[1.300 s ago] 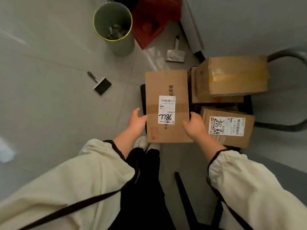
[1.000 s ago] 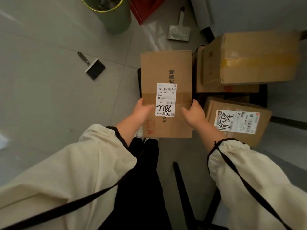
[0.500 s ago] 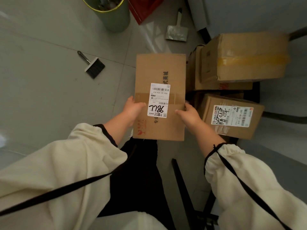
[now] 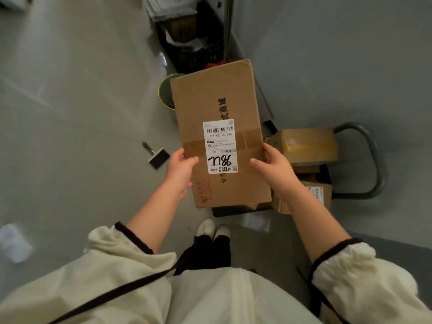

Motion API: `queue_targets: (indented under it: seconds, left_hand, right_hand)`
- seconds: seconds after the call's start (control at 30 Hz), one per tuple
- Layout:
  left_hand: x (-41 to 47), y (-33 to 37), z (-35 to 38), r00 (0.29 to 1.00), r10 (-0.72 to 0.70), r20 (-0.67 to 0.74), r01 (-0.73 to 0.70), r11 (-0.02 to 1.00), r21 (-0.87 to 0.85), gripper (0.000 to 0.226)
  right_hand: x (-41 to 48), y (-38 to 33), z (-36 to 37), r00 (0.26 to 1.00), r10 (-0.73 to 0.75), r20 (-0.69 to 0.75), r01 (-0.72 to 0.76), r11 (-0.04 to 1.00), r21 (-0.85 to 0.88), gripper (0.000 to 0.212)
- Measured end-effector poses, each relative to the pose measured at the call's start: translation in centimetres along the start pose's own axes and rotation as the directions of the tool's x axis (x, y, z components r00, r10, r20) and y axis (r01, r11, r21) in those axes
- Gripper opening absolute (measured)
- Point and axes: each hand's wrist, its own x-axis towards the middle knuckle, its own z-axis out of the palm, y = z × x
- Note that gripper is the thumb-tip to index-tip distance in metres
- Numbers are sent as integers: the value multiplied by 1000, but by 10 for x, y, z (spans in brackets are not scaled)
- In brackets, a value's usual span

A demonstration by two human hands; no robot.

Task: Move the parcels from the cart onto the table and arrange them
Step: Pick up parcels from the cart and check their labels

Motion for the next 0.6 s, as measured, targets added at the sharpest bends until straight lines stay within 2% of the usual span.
queue_targets:
  seconds: [0.13,0.27,0.37,0.47,0.6]
  left_hand:
    - [-44,64,-21,958,287,-27,-288,954,-82,46]
    - [-81,118,-36,812,584,13,-584,812,-1,48]
    - [-102,145,-42,709,704,29,-698,696,168,61]
    - [-126,156,-38,558,826,75,-787,499,362,68]
    - [-154,153,-25,423,899,109,-765,290,575,70]
  right_hand:
    - [-37,-67,-19,979,-188,-76,191,981,37,54]
    - [-63,-106,-34,939,-277,-206,309,940,144,45]
    - [-70,-121,-39,944,-223,-244,290,913,287,38]
    - [-70,-128,-41,966,-120,-228,210,878,429,32]
    - [-68,-126,-39,982,-41,-184,132,848,514,31]
